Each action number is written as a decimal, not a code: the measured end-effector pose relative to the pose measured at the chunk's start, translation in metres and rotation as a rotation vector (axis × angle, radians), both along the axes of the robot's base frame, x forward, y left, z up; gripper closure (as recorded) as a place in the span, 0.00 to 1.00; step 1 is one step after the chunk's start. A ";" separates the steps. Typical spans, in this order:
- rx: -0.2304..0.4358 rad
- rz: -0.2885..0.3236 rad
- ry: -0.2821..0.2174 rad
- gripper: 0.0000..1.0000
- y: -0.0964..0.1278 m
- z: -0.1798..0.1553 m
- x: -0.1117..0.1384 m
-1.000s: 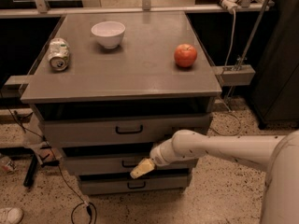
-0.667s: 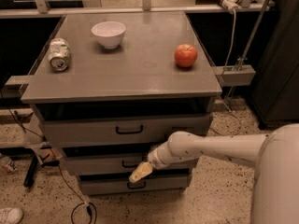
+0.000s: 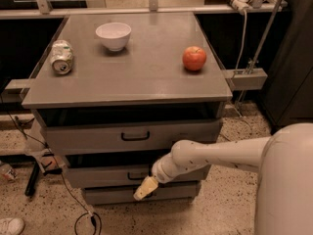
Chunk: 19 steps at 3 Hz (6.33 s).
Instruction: Open middle drawer
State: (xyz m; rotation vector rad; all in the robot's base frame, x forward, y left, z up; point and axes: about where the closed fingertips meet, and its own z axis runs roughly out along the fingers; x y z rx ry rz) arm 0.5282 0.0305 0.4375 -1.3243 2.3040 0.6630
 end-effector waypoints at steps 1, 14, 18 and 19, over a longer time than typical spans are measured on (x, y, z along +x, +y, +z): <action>0.000 0.000 0.000 0.00 0.000 0.005 0.000; -0.119 0.100 0.206 0.00 0.032 -0.008 -0.091; -0.135 0.107 0.277 0.00 0.020 -0.007 -0.117; -0.133 0.091 0.289 0.00 0.016 -0.008 -0.124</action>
Offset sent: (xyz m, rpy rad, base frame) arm -0.1187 -0.0328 0.0229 -0.1710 0.1706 0.0098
